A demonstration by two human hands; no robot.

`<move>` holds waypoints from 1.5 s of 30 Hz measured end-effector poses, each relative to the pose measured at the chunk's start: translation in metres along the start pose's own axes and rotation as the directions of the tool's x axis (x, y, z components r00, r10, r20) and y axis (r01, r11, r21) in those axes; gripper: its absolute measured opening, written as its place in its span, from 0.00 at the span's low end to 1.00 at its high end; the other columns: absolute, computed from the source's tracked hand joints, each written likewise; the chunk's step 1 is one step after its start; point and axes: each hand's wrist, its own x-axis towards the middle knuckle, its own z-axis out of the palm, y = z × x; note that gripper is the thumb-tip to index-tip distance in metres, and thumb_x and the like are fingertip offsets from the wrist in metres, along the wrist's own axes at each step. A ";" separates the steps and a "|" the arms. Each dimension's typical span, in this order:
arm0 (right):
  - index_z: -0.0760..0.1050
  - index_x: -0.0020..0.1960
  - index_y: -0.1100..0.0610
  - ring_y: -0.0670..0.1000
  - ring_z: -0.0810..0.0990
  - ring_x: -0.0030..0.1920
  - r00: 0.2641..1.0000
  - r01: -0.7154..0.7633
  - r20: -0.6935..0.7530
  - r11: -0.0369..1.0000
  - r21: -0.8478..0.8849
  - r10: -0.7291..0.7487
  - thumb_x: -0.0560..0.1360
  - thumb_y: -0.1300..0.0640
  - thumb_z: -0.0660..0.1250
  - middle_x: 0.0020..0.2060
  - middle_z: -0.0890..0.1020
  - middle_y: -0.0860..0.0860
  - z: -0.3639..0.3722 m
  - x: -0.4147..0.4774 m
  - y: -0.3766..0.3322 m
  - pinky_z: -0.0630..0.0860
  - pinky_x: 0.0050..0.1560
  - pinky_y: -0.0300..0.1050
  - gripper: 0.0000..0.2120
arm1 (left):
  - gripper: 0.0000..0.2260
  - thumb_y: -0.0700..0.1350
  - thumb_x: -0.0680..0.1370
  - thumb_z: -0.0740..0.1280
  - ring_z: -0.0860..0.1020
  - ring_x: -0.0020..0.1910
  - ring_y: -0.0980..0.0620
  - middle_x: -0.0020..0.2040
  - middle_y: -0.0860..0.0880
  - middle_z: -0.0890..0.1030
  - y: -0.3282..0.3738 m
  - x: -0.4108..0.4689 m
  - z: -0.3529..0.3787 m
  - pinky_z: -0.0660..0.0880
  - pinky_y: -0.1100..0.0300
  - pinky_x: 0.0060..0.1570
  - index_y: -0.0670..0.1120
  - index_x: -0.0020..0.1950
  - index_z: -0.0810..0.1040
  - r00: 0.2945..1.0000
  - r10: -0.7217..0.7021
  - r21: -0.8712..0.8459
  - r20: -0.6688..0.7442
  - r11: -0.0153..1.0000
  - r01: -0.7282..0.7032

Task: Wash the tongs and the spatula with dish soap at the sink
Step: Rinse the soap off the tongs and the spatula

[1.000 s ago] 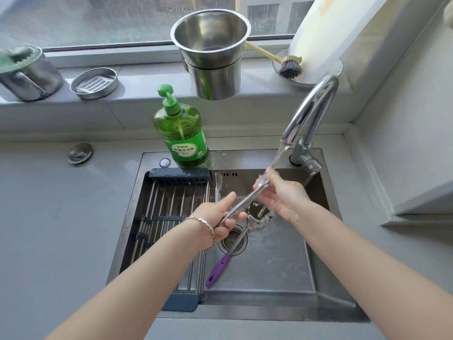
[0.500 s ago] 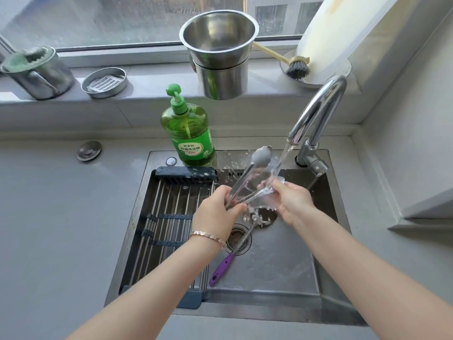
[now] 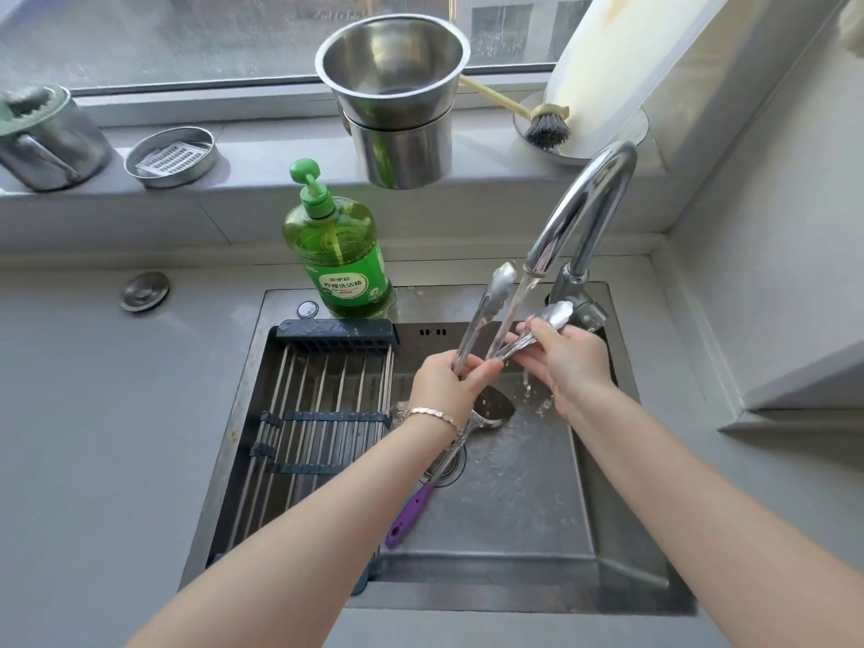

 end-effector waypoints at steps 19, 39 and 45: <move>0.70 0.63 0.63 0.54 0.78 0.52 0.992 -0.018 -0.121 0.918 -0.397 -0.033 0.76 0.62 0.60 0.55 0.78 0.56 -0.007 0.005 0.025 0.76 0.50 0.40 0.15 | 0.15 0.52 0.78 0.61 0.79 0.45 0.57 0.56 0.51 0.78 0.001 -0.020 -0.020 0.82 0.58 0.36 0.44 0.37 0.74 0.955 -0.145 -0.171 0.259 0.966 0.193; 0.73 0.46 0.64 0.50 0.83 0.36 0.968 -0.234 0.166 0.920 0.315 0.190 0.80 0.52 0.58 0.38 0.82 0.56 0.024 -0.016 0.007 0.80 0.31 0.40 0.15 | 0.12 0.47 0.79 0.60 0.76 0.27 0.48 0.19 0.51 0.76 0.012 -0.030 -0.017 0.77 0.48 0.41 0.45 0.38 0.76 0.967 0.028 -0.059 0.253 0.998 -0.013; 0.71 0.49 0.65 0.51 0.80 0.41 0.949 -0.244 0.268 0.925 0.290 0.166 0.78 0.69 0.59 0.42 0.81 0.57 0.017 -0.008 0.003 0.80 0.29 0.38 0.04 | 0.07 0.37 0.80 0.57 0.70 0.24 0.58 0.26 0.53 0.72 0.023 -0.021 -0.025 0.75 0.62 0.30 0.43 0.46 0.74 0.834 -0.129 -0.376 0.536 0.848 0.373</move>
